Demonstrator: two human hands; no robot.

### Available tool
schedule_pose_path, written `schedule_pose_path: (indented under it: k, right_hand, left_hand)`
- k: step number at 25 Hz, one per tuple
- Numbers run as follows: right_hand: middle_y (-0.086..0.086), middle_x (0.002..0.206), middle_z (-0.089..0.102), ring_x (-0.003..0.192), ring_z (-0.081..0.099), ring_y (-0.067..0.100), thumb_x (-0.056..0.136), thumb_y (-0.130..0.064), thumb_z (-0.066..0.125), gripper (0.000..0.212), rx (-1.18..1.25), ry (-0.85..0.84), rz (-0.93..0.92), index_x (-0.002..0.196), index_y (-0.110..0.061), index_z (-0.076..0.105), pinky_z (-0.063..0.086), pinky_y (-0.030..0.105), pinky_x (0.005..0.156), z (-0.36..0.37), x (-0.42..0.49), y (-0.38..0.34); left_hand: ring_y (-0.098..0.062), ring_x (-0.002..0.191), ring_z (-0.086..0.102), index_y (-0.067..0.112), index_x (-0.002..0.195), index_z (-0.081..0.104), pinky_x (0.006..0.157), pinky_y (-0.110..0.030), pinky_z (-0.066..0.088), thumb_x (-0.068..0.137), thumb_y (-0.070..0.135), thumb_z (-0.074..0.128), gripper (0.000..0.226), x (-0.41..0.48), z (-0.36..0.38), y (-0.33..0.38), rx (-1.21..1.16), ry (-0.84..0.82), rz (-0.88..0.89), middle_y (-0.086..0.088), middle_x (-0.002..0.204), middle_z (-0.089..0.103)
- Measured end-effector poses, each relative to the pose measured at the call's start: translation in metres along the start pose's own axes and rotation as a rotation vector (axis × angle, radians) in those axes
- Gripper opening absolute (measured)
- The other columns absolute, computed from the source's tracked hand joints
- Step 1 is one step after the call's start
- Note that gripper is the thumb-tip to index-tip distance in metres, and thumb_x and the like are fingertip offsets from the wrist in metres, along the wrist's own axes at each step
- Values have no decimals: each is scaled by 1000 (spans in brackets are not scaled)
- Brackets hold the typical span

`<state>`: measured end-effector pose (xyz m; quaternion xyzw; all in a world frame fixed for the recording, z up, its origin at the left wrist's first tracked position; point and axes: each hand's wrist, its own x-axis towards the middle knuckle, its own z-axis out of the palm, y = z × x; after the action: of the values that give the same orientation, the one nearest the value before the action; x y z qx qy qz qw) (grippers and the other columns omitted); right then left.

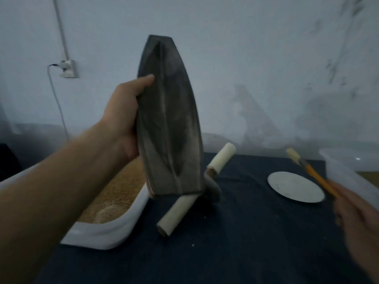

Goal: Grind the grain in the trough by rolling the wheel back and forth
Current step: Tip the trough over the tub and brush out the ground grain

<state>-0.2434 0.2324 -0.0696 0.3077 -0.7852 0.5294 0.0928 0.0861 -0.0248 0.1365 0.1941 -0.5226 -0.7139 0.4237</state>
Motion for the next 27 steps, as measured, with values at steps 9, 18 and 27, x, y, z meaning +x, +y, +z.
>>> schedule_pose_path:
  k: [9, 18, 27]
  right_hand:
    - [-7, 81, 56, 69, 56, 0, 106, -31, 42, 39, -44, 39, -25, 144, -35, 51, 39, 21, 62, -4, -12, 0]
    - [-2, 86, 64, 73, 62, 13, 107, -32, 40, 44, -27, 2, 82, 150, -38, 42, 46, 28, 64, -2, -13, 1]
    - [-4, 91, 64, 78, 62, 13, 107, -33, 40, 44, -49, -9, 108, 151, -34, 42, 47, 30, 68, -1, -11, 7]
  left_hand:
    - [-26, 63, 73, 3, 71, 79, 47, -27, 54, 95, 29, 56, 43, -61, 113, -155, -153, -149, -549, -17, 80, 75]
    - [-35, 84, 74, 4, 116, 67, 65, -40, 58, 99, 35, 56, 37, -33, 103, -212, -2, 82, -658, -19, 98, 74]
    - [-37, 107, 63, -4, 124, 57, 98, -47, 50, 103, 23, 50, 34, -13, 108, -223, 331, 150, -620, -27, 111, 66]
